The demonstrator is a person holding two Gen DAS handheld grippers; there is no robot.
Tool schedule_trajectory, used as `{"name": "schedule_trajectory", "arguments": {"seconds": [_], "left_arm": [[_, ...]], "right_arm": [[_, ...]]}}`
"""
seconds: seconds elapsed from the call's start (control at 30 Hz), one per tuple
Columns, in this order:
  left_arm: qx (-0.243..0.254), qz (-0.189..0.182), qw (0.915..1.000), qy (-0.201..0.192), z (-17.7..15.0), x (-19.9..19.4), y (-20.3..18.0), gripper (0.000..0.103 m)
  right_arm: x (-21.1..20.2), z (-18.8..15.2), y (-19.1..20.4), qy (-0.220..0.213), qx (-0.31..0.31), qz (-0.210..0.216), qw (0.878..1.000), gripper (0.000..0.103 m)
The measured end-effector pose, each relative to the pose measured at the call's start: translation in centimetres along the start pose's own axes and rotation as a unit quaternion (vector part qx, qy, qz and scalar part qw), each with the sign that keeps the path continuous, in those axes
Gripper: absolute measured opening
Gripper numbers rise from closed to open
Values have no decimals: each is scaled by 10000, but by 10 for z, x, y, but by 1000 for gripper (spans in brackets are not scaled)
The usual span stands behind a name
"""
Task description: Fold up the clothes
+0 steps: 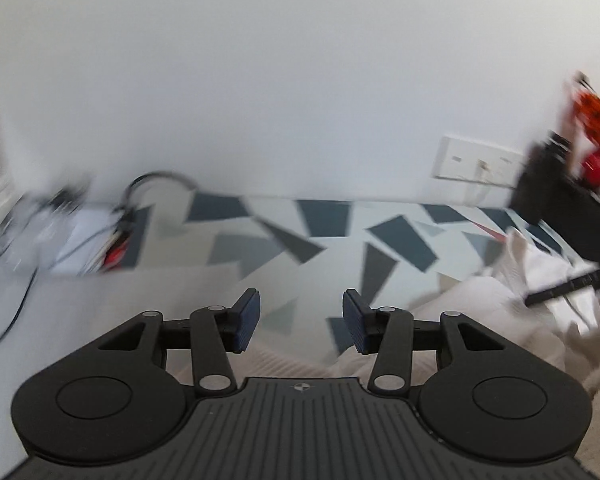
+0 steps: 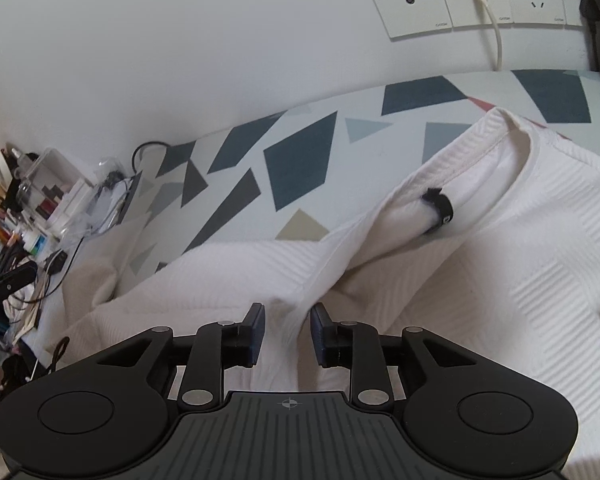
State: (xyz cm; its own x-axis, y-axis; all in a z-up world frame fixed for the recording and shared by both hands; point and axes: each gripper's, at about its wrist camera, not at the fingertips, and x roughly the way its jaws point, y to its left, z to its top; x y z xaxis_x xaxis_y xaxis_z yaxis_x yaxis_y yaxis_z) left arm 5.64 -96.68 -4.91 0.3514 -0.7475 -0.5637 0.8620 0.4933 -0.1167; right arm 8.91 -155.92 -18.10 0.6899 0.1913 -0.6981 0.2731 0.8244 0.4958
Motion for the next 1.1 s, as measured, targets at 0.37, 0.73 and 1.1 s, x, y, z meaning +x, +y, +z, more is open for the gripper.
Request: {"name": "schedule_trajectory", "arguments": {"seconds": [0.37,0.73,1.1], "left_arm": [[1098,-1237,9814,971,-29,61,-30,52],[1156,-1497,9753,1139,-40,62,-30,49],[1259,-1349,9778,996,-38,63,-34,40]], "right_arm": [[14,-1,0,122,-26,-57,9999,14],[18,1,-2,168,-49,-69,9998,12],[19,2,-5,188,14,-47,9998,13]]}}
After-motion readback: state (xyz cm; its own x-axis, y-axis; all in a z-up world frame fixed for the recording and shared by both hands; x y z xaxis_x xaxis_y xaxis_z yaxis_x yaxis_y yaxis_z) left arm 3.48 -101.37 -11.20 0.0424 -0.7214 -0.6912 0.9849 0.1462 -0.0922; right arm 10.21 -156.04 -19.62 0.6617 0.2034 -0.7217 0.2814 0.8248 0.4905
